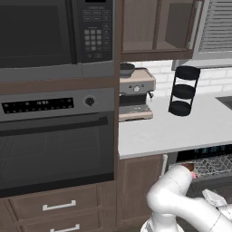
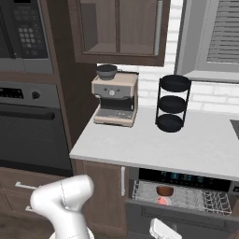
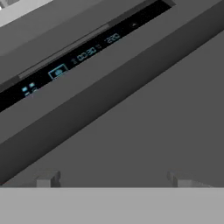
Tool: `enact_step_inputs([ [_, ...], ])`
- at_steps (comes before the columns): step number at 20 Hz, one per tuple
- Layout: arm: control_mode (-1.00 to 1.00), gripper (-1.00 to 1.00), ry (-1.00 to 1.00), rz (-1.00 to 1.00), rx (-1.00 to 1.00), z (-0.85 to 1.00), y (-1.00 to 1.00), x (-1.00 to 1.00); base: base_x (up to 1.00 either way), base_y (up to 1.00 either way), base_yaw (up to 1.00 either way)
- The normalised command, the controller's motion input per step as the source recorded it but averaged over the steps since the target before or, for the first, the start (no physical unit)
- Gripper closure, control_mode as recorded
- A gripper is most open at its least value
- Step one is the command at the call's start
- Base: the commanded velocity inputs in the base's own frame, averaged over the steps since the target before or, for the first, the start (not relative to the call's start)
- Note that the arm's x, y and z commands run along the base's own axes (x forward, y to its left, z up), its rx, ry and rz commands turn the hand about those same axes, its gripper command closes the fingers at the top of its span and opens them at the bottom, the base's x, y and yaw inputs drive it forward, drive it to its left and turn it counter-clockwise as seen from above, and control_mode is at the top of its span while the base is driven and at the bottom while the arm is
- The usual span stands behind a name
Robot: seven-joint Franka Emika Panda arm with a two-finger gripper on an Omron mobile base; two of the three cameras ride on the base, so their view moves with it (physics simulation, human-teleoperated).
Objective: Pick up the cup and bowl from the counter, place them in the dishwasher, and close the dishwasher door.
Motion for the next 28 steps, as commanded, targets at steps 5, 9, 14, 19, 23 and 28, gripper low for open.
enact_step_inputs([
  [5,-1.00,-1.00,-0.35,-0.05,0.01,-0.44,0.10,1.00,0.00,0.00,0.00],
  [9,-1.00,-1.00,-0.13,-0.02,0.00,-0.42,0.03,1.00,0.00,0.00,0.00],
  [14,-1.00,-1.00,0.00,0.00,0.00,-0.37,0.00,1.00,0.00,0.00,0.00],
  [19,-1.00,-1.00,-0.01,0.00,0.00,-0.39,0.00,1.00,0.00,0.00,0.00],
  [23,-1.00,-1.00,-0.03,0.00,0.00,-0.42,0.00,1.00,0.00,0.00,0.00],
  [28,-1.00,-1.00,-0.02,0.00,0.00,-0.37,0.00,1.00,0.00,0.00,0.00],
])
